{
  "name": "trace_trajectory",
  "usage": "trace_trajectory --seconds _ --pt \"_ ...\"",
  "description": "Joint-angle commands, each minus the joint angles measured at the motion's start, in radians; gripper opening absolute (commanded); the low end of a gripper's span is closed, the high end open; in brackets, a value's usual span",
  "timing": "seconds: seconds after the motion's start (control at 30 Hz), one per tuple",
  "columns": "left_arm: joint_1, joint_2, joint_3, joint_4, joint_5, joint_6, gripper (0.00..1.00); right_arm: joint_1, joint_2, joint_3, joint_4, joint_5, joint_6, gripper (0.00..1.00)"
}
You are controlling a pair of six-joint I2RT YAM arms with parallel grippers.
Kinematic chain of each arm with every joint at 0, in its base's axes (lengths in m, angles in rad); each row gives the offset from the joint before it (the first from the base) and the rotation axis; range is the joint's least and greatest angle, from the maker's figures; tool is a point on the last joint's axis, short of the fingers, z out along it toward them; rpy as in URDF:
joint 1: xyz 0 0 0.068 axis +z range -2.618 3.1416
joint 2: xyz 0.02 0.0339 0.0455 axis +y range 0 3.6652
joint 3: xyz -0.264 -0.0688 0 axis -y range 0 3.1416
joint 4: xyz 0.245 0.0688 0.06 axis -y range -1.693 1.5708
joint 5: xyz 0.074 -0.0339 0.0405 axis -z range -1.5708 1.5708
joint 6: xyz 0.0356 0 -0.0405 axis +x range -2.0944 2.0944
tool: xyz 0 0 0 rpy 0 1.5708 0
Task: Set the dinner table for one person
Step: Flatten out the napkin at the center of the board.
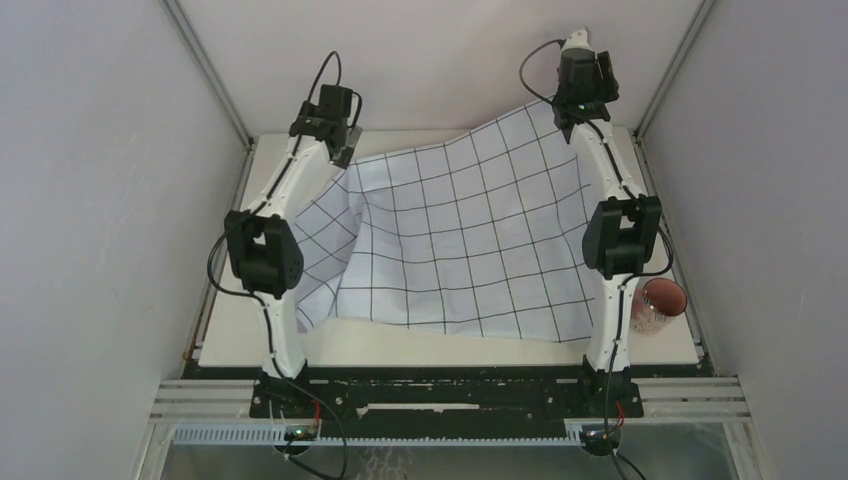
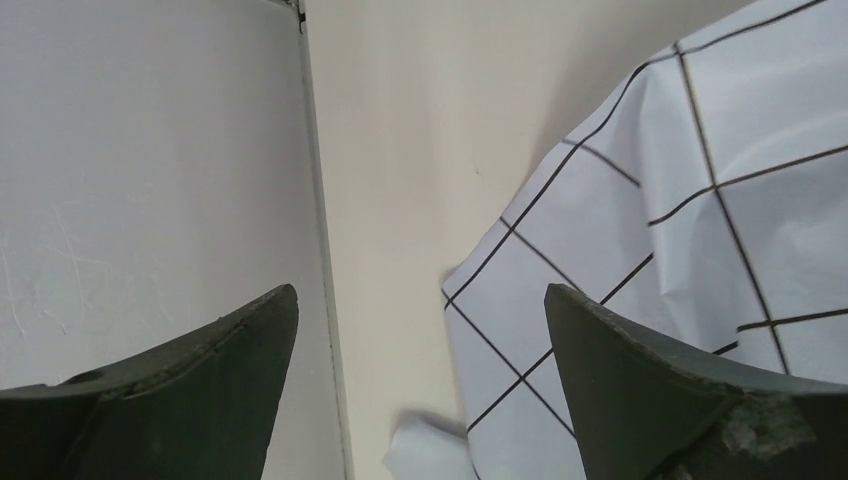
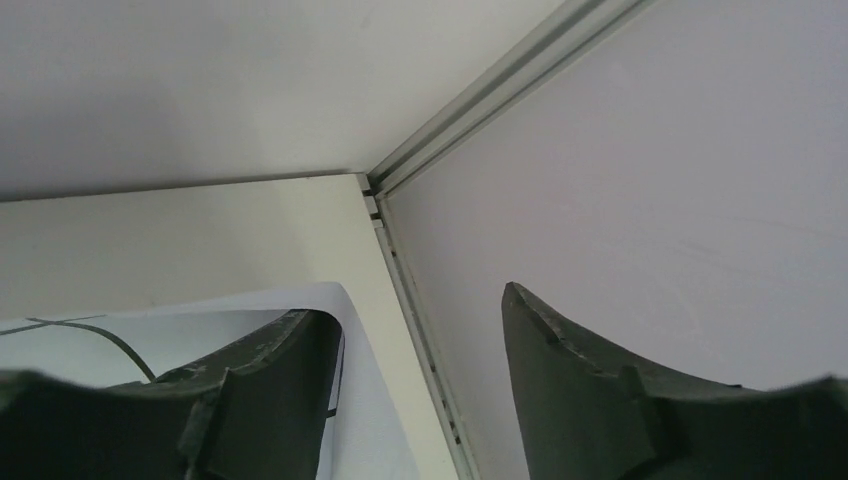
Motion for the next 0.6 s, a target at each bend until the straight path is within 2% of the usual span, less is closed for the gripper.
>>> trace_trajectory --seconds 0.0,0.13,0.27,0.4,0.57 --pt "0.010 -0.042 0.008 -0.003 0.019 -0.023 0.98 -0.039 0.018 0.065 0.076 0.043 0.002 0.72" --pt "0.030 -0.122 -0.052 -0.068 0.117 -0.063 0.98 -0.062 0.038 0.150 -0.018 -0.006 0.029 0.82" --pt "0.037 -0.187 -0.092 -0.158 0.207 -0.095 0.98 -0.061 0.050 0.157 -0.032 -0.016 0.006 0.92" --pt "0.075 -0.243 -0.107 -0.306 0.398 -0.145 0.99 -0.070 0.061 0.175 0.010 0.019 -0.037 0.96" --pt "0.229 -0.294 -0.157 -0.390 0.743 -0.216 0.99 -0.081 0.078 0.215 -0.005 0.003 -0.045 1.00"
